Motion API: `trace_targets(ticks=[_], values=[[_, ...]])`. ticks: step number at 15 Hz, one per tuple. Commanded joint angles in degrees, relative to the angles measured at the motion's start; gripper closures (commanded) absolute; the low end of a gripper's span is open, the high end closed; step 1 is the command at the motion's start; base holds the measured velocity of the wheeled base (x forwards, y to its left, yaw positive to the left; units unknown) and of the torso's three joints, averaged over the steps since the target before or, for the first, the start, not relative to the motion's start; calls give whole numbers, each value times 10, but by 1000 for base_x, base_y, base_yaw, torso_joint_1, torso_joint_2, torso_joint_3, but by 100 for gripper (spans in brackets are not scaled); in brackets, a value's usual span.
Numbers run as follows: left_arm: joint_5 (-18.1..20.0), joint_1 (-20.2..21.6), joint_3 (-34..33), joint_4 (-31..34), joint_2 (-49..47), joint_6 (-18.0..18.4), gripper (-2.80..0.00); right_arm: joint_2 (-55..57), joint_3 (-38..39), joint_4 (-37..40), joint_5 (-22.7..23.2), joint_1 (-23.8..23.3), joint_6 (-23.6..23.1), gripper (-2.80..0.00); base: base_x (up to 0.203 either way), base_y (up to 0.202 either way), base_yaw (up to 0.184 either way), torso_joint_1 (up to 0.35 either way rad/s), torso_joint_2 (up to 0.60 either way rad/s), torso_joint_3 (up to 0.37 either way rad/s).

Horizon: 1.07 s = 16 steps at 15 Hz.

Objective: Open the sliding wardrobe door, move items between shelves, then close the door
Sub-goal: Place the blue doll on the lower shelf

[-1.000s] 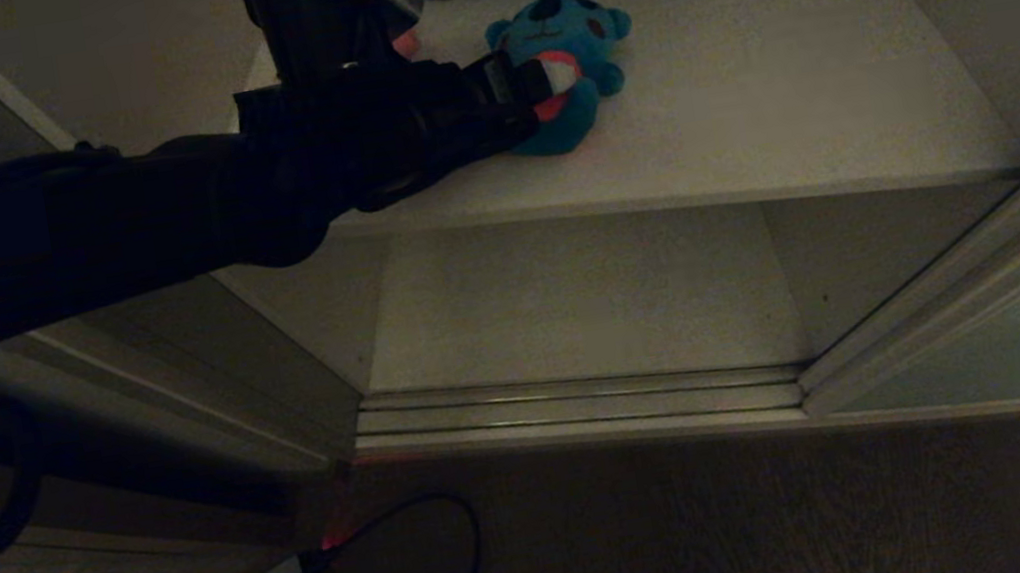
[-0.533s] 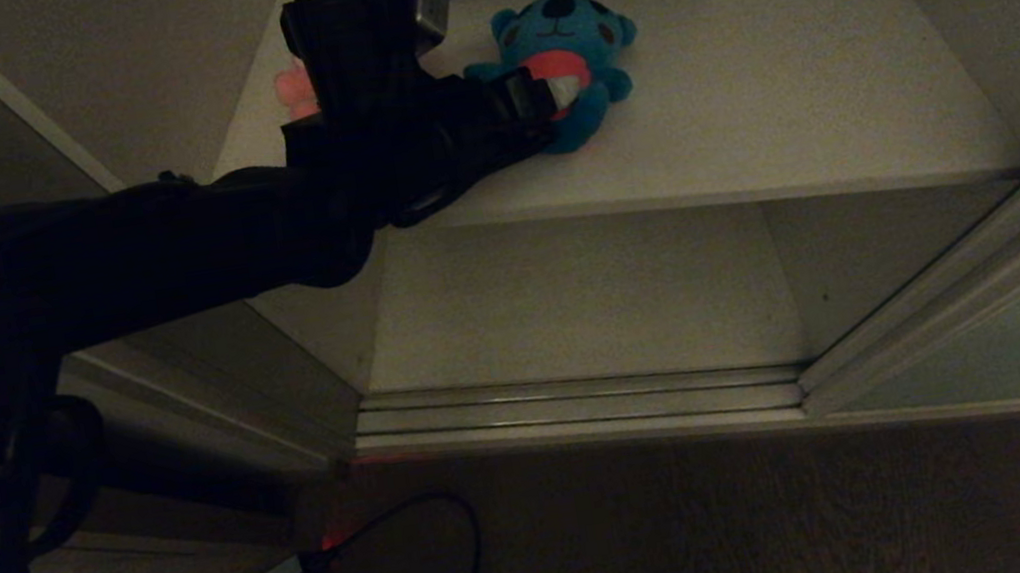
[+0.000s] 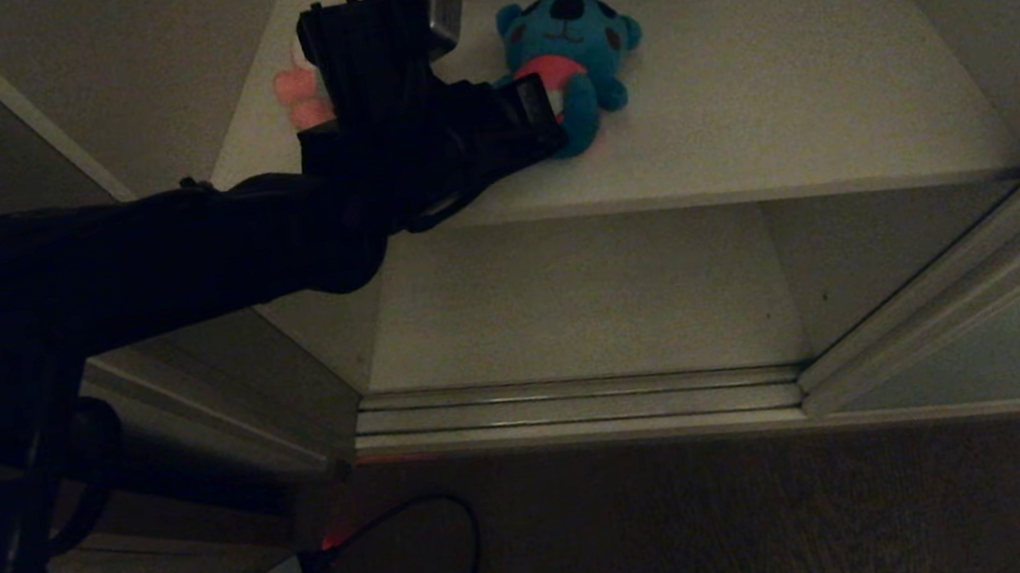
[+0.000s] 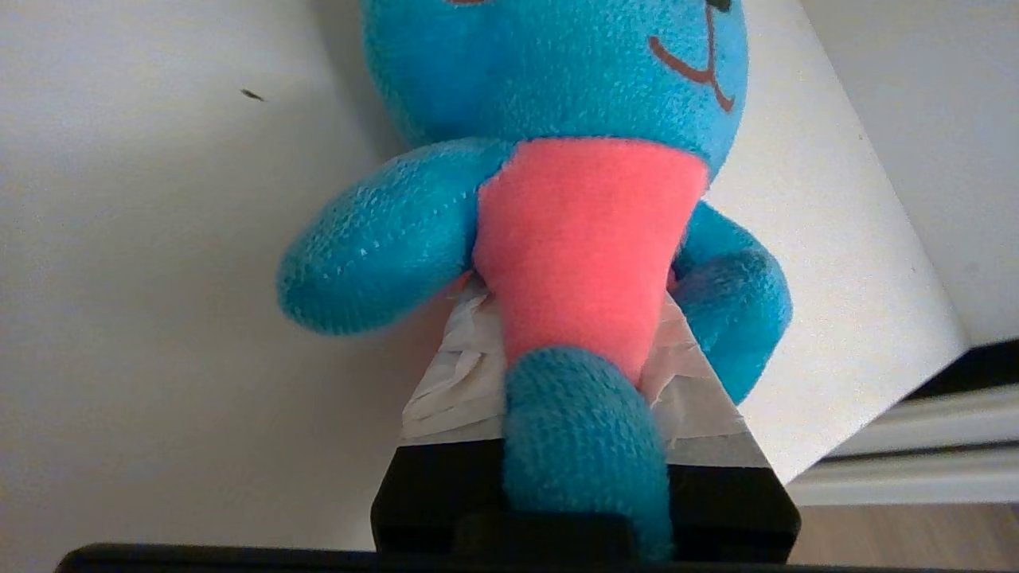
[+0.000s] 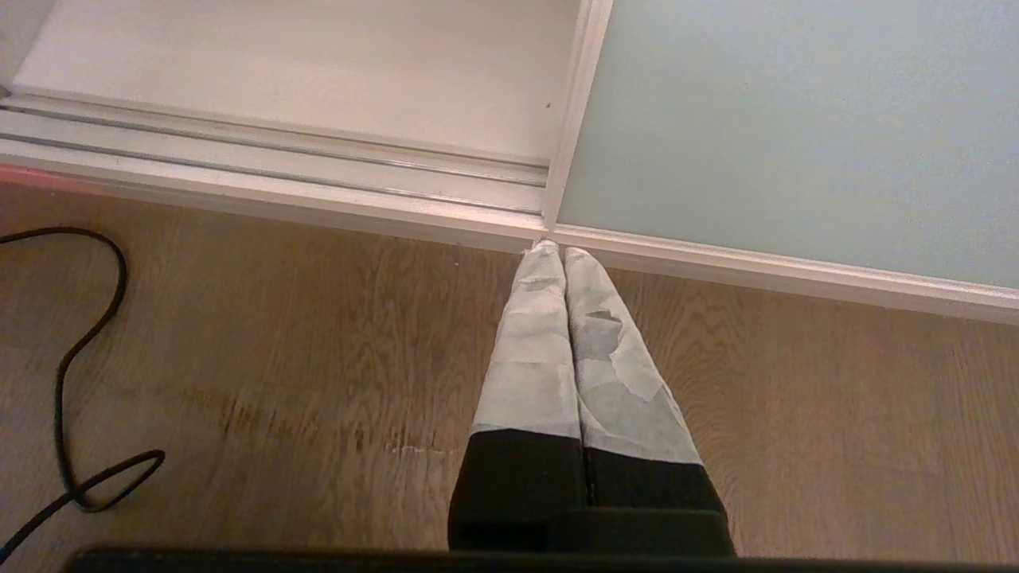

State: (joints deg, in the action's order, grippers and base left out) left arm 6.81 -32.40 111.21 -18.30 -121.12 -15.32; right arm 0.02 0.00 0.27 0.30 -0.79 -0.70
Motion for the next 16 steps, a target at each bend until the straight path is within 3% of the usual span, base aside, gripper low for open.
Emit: trace_targets(ticks=[1, 3, 7, 10, 13, 16], values=[[-10, -3, -1, 15, 33, -1, 0, 0, 2, 0, 0, 0, 0, 0, 0, 0, 0, 0, 0, 0], [-17, -5, -2, 30, 61, 3, 0, 0, 2, 0, 0, 0, 0, 0, 0, 0, 0, 0, 0, 0], [-97, -11, -3, 86, 114, 34, 0, 1, 2, 0, 0, 0, 0, 0, 0, 0, 0, 0, 0, 0], [-121, -21, -10, 147, 163, 37, 0, 0, 2, 0, 0, 0, 0, 0, 0, 0, 0, 0, 0, 0], [-129, -38, -11, 247, 219, 37, 0, 0, 2, 0, 0, 0, 0, 0, 0, 0, 0, 0, 0, 0], [-131, -56, -11, 267, 251, 38, 0, 0, 2, 0, 0, 0, 0, 0, -103, 0, 1, 2, 1, 4]])
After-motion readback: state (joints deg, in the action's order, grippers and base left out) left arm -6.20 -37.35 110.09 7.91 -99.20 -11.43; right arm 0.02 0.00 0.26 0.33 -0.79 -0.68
